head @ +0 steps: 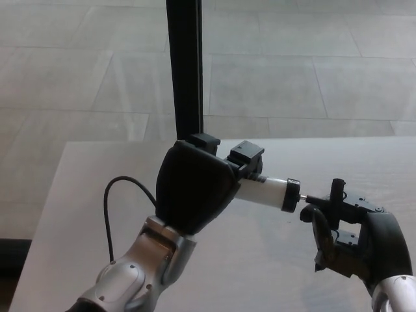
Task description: The robot uses its left hand to lift the air pump kept on the middle of the desk and use the right hand to pull out the handle
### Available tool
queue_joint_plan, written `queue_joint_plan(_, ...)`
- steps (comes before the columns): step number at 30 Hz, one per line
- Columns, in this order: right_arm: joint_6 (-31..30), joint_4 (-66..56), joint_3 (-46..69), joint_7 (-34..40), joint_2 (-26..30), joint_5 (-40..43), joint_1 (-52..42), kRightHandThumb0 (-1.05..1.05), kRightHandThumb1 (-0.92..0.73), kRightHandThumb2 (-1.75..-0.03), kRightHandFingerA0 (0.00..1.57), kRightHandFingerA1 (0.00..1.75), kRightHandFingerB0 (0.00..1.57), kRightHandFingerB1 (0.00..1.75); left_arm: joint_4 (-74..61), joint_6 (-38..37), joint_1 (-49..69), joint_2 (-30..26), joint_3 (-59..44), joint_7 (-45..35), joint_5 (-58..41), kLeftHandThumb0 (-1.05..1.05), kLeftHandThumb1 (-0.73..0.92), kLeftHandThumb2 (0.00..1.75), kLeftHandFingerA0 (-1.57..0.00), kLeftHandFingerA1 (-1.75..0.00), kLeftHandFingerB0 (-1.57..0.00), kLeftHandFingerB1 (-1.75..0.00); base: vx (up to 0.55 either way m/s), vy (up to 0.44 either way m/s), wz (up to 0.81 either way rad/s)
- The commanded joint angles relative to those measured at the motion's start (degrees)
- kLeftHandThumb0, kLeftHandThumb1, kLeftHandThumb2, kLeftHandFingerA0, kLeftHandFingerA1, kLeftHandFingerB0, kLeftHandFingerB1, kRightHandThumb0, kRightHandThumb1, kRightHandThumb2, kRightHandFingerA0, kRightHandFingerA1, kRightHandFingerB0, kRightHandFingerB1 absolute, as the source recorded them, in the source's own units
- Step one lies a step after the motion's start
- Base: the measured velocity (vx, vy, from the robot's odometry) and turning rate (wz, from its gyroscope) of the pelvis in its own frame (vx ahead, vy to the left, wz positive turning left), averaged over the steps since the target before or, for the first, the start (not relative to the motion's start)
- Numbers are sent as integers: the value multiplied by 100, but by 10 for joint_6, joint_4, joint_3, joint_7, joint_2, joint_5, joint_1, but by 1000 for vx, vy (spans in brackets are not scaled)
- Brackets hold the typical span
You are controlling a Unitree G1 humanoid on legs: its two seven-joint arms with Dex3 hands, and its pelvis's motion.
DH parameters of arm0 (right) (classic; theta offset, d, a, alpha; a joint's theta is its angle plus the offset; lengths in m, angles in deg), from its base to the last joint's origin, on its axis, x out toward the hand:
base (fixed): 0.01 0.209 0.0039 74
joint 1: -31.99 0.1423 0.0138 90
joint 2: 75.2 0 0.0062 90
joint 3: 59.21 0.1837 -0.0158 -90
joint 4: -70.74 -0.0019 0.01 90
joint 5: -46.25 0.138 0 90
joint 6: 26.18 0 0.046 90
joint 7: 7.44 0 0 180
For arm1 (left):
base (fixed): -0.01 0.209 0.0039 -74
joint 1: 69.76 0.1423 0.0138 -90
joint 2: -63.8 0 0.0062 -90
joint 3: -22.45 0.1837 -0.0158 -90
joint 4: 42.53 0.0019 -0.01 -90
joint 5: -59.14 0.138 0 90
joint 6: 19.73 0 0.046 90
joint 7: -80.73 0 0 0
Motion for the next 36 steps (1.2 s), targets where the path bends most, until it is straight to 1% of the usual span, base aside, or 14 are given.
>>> queue_joint_plan(1, -20, -13, 5, -1, 6, 0, 13, -24, -54, -104, 98, 175, 84, 130, 5, 8, 15, -17, 7, 10, 14, -28, 37, 114, -128, -140, -93, -106, 0, 0, 0)
queue_joint_plan(4, -22, -19, 5, -5, 8, 1, 14, -20, -48, -103, 118, 163, 91, 126, 6, 0, 24, -25, 8, 14, 10, -27, 35, 113, -128, -140, -95, -110, 0, 0, 0)
queue_joint_plan(5, -21, -22, 5, -7, 9, 1, 14, -21, -53, -107, 100, 175, 84, 131, 7, -4, 28, -26, 8, 15, 6, -28, 35, 113, -128, -140, -96, -112, 0, 0, 0)
queue_joint_plan(6, -20, -24, 8, -9, 9, 3, 15, -19, -47, -107, 118, 162, 93, 125, 7, -5, 31, -28, 9, 11, 5, -22, 33, 122, -108, -175, -92, -125, 0, 0, 0)
queue_joint_plan(14, -28, -39, 19, -15, 15, 6, 15, -18, -49, -110, 98, 175, 86, 127, 13, -6, 51, -53, 15, 32, 13, -25, 35, 122, -98, -175, -82, -141, 0, 0, 0)
queue_joint_plan(15, -31, -40, 20, -15, 15, 6, 15, -16, -51, -109, 101, 175, 84, 127, 17, -6, 51, -56, 16, 39, 17, -31, 37, 115, -126, -140, -98, -119, 0, 0, 0)
queue_joint_plan(17, -31, -41, 22, -16, 15, 5, 14, -17, -51, -106, 98, 175, 85, 126, 20, -2, 54, -65, 16, 46, 20, -22, 35, 120, -104, -173, -90, -126, 0, 0, 0)
queue_joint_plan(21, -39, -44, 24, -15, 14, 3, 15, -18, -52, -104, 99, 175, 85, 126, 13, -2, 58, -78, 15, 44, 18, -25, 39, 116, -100, -175, -88, -119, 0, 0, 0)
queue_joint_plan(22, -34, -42, 23, -16, 14, 1, 14, -22, -51, -112, 125, 137, 90, 110, 7, -4, 61, -83, 12, 34, 11, -27, 41, 117, -98, -175, -83, -128, 0, 0, 0)
queue_joint_plan(24, -33, -41, 22, -16, 14, 0, 13, -22, -51, -111, 125, 137, 91, 109, 3, -6, 63, -87, 10, 30, 8, -26, 40, 117, -98, -175, -81, -135, 0, 0, 0)
queue_joint_plan(25, -30, -40, 25, -17, 12, 4, 11, -18, -51, -104, 100, 175, 86, 124, -2, -6, 65, -90, 9, 30, 6, -25, 38, 120, -98, -175, -79, -143, 0, 0, 0)
queue_joint_plan(27, -32, -41, 28, -16, 8, 7, 10, -17, -49, -107, 100, 175, 87, 124, -3, -11, 68, -92, 6, 35, 2, -25, 35, 123, -98, -175, -79, -147, 0, 0, 0)
queue_joint_plan(28, -30, -40, 28, -17, 9, 6, 10, -25, -49, -111, 127, 138, 92, 110, -2, -16, 69, -94, 4, 37, -2, -23, 32, 127, -98, -175, -78, -154, 0, 0, 0)
queue_joint_plan(36, -32, -43, 30, -16, 17, -3, 5, -24, -50, -112, 128, 140, 93, 112, 7, -30, 79, -115, -8, 57, -8, -23, 37, 122, -97, -175, -78, -152, 0, 0, 0)
